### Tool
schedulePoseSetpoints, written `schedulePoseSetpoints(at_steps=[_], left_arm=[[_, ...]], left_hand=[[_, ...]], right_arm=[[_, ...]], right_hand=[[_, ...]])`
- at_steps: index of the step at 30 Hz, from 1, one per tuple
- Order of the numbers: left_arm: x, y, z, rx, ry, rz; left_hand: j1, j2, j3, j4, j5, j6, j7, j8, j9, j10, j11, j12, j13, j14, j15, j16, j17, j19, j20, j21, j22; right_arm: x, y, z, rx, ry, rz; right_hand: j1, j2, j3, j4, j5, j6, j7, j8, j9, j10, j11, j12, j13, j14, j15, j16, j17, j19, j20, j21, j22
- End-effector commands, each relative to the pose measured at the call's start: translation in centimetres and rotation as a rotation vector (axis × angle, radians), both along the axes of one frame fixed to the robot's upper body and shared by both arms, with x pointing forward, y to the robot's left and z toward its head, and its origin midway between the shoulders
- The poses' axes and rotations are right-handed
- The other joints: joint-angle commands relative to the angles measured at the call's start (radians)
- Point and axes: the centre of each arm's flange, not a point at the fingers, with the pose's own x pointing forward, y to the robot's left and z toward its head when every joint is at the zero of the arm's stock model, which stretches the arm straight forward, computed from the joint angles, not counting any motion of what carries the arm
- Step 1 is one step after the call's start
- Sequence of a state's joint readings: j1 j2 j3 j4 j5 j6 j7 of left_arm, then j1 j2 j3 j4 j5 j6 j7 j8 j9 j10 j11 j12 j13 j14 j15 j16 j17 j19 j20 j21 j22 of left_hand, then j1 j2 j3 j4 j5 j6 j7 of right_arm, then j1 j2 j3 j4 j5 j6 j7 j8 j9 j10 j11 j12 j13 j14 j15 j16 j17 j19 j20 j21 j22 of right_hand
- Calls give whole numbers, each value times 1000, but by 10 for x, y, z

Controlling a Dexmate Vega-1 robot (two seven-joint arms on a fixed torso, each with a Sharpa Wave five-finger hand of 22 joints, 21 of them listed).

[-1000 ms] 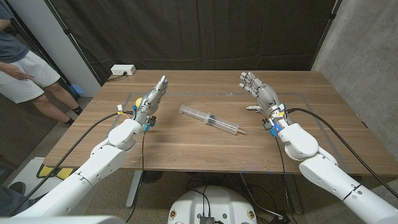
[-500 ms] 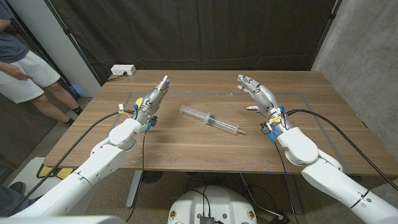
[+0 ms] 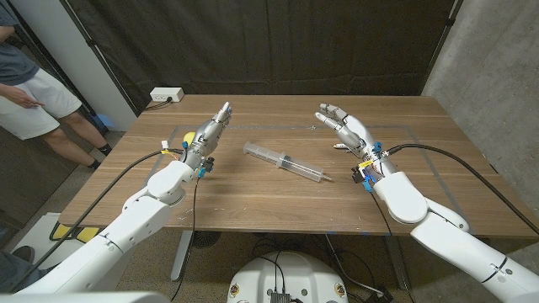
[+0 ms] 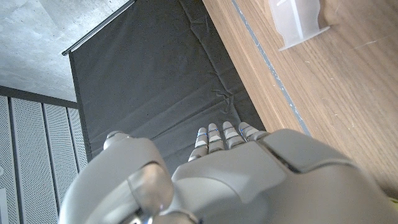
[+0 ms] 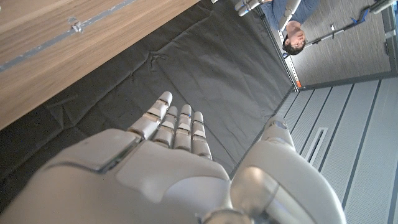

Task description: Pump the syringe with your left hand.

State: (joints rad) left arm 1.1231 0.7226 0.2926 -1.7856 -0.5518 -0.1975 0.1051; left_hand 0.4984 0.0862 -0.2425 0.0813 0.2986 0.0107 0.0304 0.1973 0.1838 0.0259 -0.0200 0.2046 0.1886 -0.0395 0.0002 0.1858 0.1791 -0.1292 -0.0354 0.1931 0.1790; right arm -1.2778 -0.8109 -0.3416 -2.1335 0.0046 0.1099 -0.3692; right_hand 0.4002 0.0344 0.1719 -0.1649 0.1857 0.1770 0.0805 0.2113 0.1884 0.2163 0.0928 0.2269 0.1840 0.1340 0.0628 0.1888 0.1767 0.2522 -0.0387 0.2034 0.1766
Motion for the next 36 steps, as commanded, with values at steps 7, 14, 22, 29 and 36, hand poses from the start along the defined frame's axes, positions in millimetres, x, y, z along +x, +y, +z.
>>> schedulePoseSetpoints(at_steps=[7,14,22,29,36], left_arm=[[-5,5,0,-5,-12,10],[-2,6,1,-6,-6,12],[-1,5,4,4,-9,8],[-2,6,5,5,-9,13],[-2,7,2,-6,-8,16]], left_hand=[[1,5,-3,-5,-3,6,6,3,4,8,0,1,1,-2,-3,3,3,-10,-20,8,4],[2,5,-4,-5,-4,6,6,3,4,9,3,1,1,-2,-3,3,3,-10,-20,8,4],[3,5,-5,-5,-5,7,6,3,4,7,1,0,1,-2,-2,3,3,-10,-20,8,4],[4,6,-6,-5,-6,7,6,2,5,7,0,0,1,-2,-3,3,3,-9,-20,8,4],[5,6,-7,-5,-6,9,5,3,5,6,1,-1,1,-2,-4,3,3,-9,-20,9,4]], right_arm=[[7,13,1,-154,-35,-155],[10,18,2,-197,-35,-189],[9,24,2,-237,-40,-204],[10,31,2,-282,-39,-197],[10,36,0,-314,-32,-217]], right_hand=[[33,-4,4,-10,4,16,5,5,4,12,-5,4,2,15,-4,7,3,13,-1,7,3],[48,-11,6,-12,7,17,4,5,4,17,-6,5,3,24,-8,8,3,21,3,8,2],[80,-24,10,-13,11,12,2,2,5,11,-8,0,3,46,-13,11,3,50,7,15,2],[100,-33,11,-10,12,5,-5,-2,5,18,-6,2,4,69,-18,14,3,67,22,17,3],[113,-39,12,-8,13,8,-4,-2,6,29,-8,5,4,83,-17,15,2,80,21,19,4]])
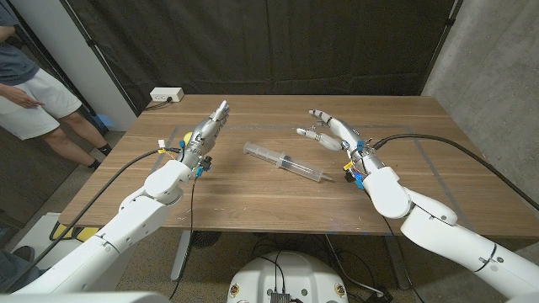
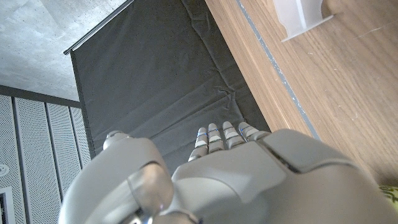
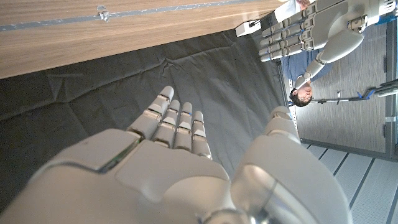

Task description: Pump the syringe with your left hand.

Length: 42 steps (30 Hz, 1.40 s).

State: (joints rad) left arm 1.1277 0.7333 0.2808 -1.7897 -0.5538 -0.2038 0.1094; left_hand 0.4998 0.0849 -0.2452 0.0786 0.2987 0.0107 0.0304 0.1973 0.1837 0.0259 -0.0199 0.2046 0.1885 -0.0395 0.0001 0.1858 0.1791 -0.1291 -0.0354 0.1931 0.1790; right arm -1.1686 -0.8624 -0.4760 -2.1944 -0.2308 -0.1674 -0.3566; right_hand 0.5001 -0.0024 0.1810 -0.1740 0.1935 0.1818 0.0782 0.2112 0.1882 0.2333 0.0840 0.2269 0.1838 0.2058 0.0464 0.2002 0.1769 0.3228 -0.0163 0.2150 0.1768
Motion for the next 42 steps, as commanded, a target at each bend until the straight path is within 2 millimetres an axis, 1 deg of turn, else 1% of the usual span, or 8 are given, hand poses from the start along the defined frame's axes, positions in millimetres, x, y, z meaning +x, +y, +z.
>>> schedulePoseSetpoints(at_steps=[1,11,18,22,31,36,39,42], left_arm=[[0,1,-2,-6,4,6],[-1,-2,0,6,0,-2],[-4,-5,2,15,-7,2],[-4,-7,3,20,-5,-3],[-5,-6,3,20,-6,0],[-6,-5,2,17,-5,0],[-6,-5,2,18,-6,0],[-6,-6,3,23,-1,-1]], left_hand=[[4,7,-4,-2,-7,9,5,3,5,6,2,0,1,-2,-4,3,3,-9,-20,9,4],[5,8,-6,-2,-8,9,4,3,5,7,2,0,2,-2,-5,3,3,-10,-19,9,4],[5,8,-7,-2,-8,9,6,3,5,7,0,0,2,-2,-4,3,3,-10,-19,9,4],[6,9,-8,-2,-9,9,5,3,5,5,2,-1,2,-3,-5,2,3,-10,-19,9,4],[6,9,-9,-2,-10,9,4,2,5,6,1,-1,2,-4,-5,2,3,-11,-19,8,4],[7,9,-10,-2,-10,9,5,2,5,5,-2,-1,2,-4,-5,2,4,-11,-18,8,4],[7,9,-11,-2,-11,8,4,2,5,5,3,-1,2,-4,-5,2,4,-12,-17,8,4],[8,10,-11,-2,-11,8,4,2,5,5,2,-1,2,-4,-4,2,4,-12,-17,8,4]], right_arm=[[0,12,-1,-68,4,-23],[5,15,-5,-102,17,-49],[8,15,-11,-117,18,-76],[11,16,-15,-126,20,-91],[14,16,-20,-151,27,-131],[15,19,-23,-168,19,-145],[17,21,-24,-184,23,-153],[20,23,-27,-203,39,-164]], right_hand=[[14,-3,3,1,5,4,-2,-2,6,13,0,5,4,11,-1,3,2,10,-1,8,4],[27,-8,4,2,7,4,-2,-2,6,26,-1,9,4,13,-5,0,2,12,0,6,4],[37,-11,6,3,8,2,-4,-3,7,30,-9,9,5,8,-4,-5,2,9,1,3,4],[44,-13,7,2,9,3,-1,-3,7,32,-10,10,5,7,-6,-6,2,10,-1,2,4],[58,-15,10,2,11,1,-2,-4,7,33,-13,9,5,10,-10,-7,2,13,-3,1,4],[69,-15,12,1,13,0,-2,-4,7,34,-15,9,5,12,-12,-8,2,14,-4,0,4],[76,-15,14,1,13,0,-1,-5,7,37,-15,10,5,15,-14,-7,2,16,-7,0,4],[86,-16,16,0,15,4,1,-3,8,43,-18,11,6,19,-17,-7,2,19,-9,0,4]])
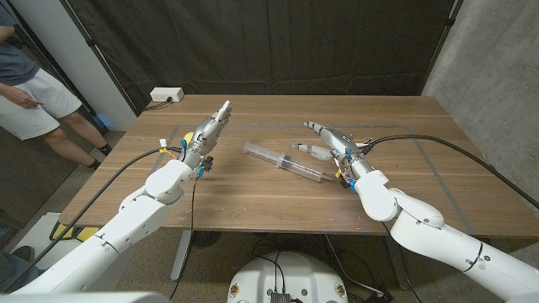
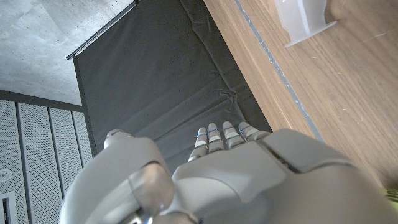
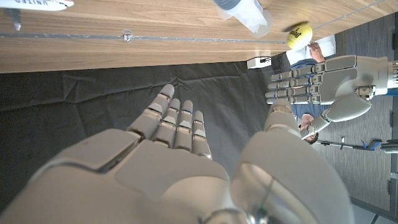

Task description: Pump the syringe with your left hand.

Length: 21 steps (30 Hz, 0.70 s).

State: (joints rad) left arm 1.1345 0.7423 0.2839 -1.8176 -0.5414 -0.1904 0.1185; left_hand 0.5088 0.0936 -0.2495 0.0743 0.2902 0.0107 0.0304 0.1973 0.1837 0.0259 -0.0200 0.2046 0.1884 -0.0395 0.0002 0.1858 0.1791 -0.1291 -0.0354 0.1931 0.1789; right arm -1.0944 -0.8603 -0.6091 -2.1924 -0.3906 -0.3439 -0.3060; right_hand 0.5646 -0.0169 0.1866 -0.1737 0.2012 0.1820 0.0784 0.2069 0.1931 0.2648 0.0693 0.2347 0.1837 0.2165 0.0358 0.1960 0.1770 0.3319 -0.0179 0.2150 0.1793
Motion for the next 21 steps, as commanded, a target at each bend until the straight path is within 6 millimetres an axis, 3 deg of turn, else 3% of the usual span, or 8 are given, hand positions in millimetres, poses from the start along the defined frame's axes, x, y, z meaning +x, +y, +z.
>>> schedulePoseSetpoints(at_steps=[1,10,21], left_arm=[[-1,0,2,3,4,-6],[3,-3,3,9,-4,-26],[2,3,3,3,-13,-21]], left_hand=[[-1,1,-7,2,-3,8,4,2,5,6,1,-1,2,-4,-5,2,4,-12,-17,8,4],[0,2,-8,3,-4,8,5,2,5,5,2,-1,2,-5,-5,2,4,-12,-18,8,4],[0,2,-10,3,-5,9,5,2,5,5,1,-1,2,-4,-4,2,4,-13,-17,9,4]], right_arm=[[7,6,-9,-57,23,-44],[15,17,-13,-132,53,-88],[28,27,-24,-187,78,-135]], right_hand=[[24,-2,11,0,7,4,1,2,3,13,-3,4,6,10,-7,-2,2,12,-8,0,2],[62,-15,15,1,12,6,4,1,4,35,-4,9,7,51,-15,6,2,58,-20,12,3],[78,-21,15,4,13,19,6,6,4,42,-6,10,7,43,-8,-2,2,49,-15,5,3]])
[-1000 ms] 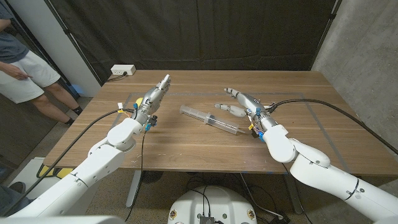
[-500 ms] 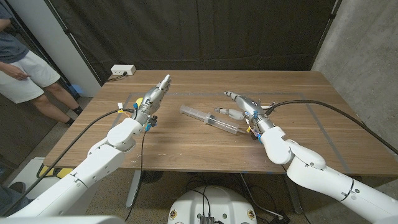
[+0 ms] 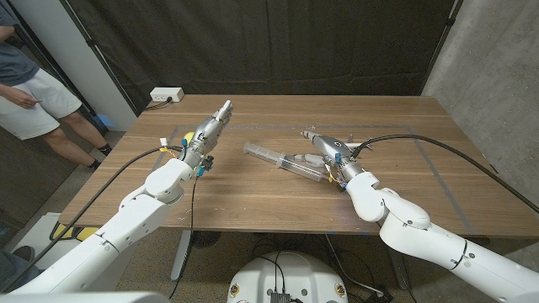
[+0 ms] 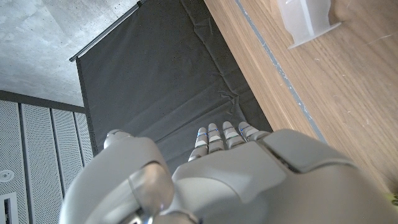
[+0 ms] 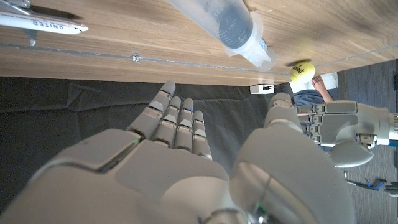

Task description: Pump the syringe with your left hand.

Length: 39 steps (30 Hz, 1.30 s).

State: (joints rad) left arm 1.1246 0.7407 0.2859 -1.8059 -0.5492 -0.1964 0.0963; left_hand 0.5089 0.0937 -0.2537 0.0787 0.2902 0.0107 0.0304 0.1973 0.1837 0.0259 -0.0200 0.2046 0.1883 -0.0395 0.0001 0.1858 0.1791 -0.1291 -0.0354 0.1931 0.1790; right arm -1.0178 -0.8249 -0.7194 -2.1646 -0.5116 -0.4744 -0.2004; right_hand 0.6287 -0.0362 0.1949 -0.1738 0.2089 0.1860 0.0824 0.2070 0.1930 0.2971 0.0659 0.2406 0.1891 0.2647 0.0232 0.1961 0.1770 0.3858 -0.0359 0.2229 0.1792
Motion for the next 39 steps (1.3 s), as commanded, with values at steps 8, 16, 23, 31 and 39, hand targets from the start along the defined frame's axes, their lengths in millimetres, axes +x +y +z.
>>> schedulePoseSetpoints(at_steps=[8,16,23,31,39], left_arm=[[-1,7,4,-1,-21,-4],[1,14,1,-22,-16,3],[4,18,0,-32,-21,1],[9,19,1,-28,-15,-2],[14,18,3,-30,-10,-5]], left_hand=[[0,3,-7,-1,-5,10,6,2,5,6,1,-1,2,-4,-3,3,4,-13,-17,9,4],[1,3,-8,-1,-6,13,7,3,5,7,1,0,2,-3,-3,3,4,-13,-16,9,4],[1,4,-10,0,-7,17,7,4,5,9,1,0,2,-1,-3,4,4,-13,-15,9,4],[1,5,-11,1,-7,18,6,4,5,11,2,1,2,-1,-3,4,4,-14,-13,9,4],[0,7,-13,2,-8,22,7,5,5,11,1,1,2,-1,-4,3,4,-16,-12,8,4]], right_arm=[[22,14,-15,-100,53,-83],[27,18,-18,-134,80,-99],[31,22,-23,-164,67,-115],[34,17,-30,-160,31,-137],[39,16,-37,-174,50,-138]], right_hand=[[23,-6,6,8,7,28,4,9,5,20,-2,6,2,-10,1,-6,2,-5,4,-5,4],[28,-8,6,9,8,29,-1,8,5,19,-4,5,2,-6,-1,-5,2,-4,3,-6,4],[42,-2,10,10,10,37,-4,10,6,26,-10,6,2,2,0,-3,3,1,1,-6,4],[87,9,26,2,16,58,-24,17,6,37,-24,8,3,10,-10,-3,3,7,-5,-7,4],[113,9,33,0,17,75,-33,21,7,45,-30,10,3,21,-19,-1,3,14,-8,-6,5]])
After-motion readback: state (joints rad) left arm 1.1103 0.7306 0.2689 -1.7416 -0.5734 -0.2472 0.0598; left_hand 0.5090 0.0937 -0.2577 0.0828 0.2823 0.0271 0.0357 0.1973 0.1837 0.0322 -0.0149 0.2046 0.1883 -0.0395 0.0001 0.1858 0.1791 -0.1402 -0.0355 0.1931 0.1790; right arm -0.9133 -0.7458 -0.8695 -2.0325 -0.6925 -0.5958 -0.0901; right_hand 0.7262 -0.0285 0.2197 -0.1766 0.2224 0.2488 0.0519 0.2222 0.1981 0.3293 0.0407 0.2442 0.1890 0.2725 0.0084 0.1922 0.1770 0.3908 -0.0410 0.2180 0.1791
